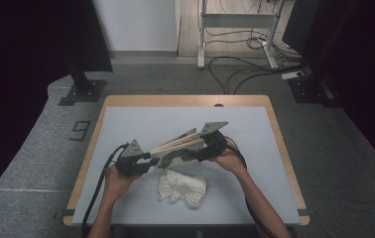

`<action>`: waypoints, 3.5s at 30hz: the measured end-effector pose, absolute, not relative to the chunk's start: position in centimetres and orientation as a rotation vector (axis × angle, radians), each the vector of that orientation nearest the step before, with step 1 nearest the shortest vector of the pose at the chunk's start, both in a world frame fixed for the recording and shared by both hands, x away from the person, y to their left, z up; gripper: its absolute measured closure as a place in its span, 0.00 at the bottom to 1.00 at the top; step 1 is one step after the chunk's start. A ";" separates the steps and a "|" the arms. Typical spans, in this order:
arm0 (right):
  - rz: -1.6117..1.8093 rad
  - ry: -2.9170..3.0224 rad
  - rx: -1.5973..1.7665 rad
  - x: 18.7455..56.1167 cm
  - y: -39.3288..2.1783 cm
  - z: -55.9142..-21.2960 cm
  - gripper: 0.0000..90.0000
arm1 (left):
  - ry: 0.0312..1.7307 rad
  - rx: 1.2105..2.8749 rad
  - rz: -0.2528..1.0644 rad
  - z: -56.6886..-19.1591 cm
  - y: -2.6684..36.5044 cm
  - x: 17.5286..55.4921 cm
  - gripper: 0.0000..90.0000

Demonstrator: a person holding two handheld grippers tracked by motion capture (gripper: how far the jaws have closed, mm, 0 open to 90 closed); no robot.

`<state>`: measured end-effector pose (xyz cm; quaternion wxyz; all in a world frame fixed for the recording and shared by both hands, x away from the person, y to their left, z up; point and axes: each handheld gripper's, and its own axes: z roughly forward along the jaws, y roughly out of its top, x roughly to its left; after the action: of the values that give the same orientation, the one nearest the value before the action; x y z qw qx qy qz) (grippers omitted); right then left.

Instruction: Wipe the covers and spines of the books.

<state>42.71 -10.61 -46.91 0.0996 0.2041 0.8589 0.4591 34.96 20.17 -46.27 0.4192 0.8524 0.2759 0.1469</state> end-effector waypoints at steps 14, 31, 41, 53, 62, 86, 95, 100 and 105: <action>1.342 2.519 0.669 41.6 -11.9 -46.3 0.44 | 0.705 2.144 0.366 -46.2 20.2 34.8 0.65; 1.325 2.504 0.674 41.4 -12.3 -46.2 0.56 | 0.798 2.105 0.292 -45.4 21.6 32.4 0.21; 1.320 2.501 0.682 41.3 -12.0 -46.2 0.53 | 0.708 2.144 0.241 -45.6 20.1 30.0 0.19; 1.315 2.503 0.685 41.3 -12.0 -46.1 0.53 | 0.608 2.173 0.184 -46.1 16.6 29.9 0.18; 1.313 2.503 0.678 41.2 -12.0 -46.1 0.53 | 0.525 2.183 0.127 -47.1 13.0 31.0 0.21; 1.315 2.499 0.682 40.9 -12.0 -46.2 0.50 | 0.497 2.348 0.195 -50.2 10.8 31.5 0.73; 1.321 2.495 0.675 40.8 -12.1 -46.2 0.50 | 0.524 2.275 0.219 -47.9 11.7 31.1 0.80; 1.315 2.500 0.679 40.8 -12.0 -46.2 0.49 | 0.531 2.291 0.245 -47.3 12.2 30.8 0.79; 1.314 2.502 0.673 40.8 -12.1 -46.2 0.49 | 0.541 2.304 0.263 -46.6 13.1 30.2 0.79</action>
<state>40.78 -12.05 -46.19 0.1180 0.2300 0.8552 0.4493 30.24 13.07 -46.63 0.3712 0.8985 0.2108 0.1025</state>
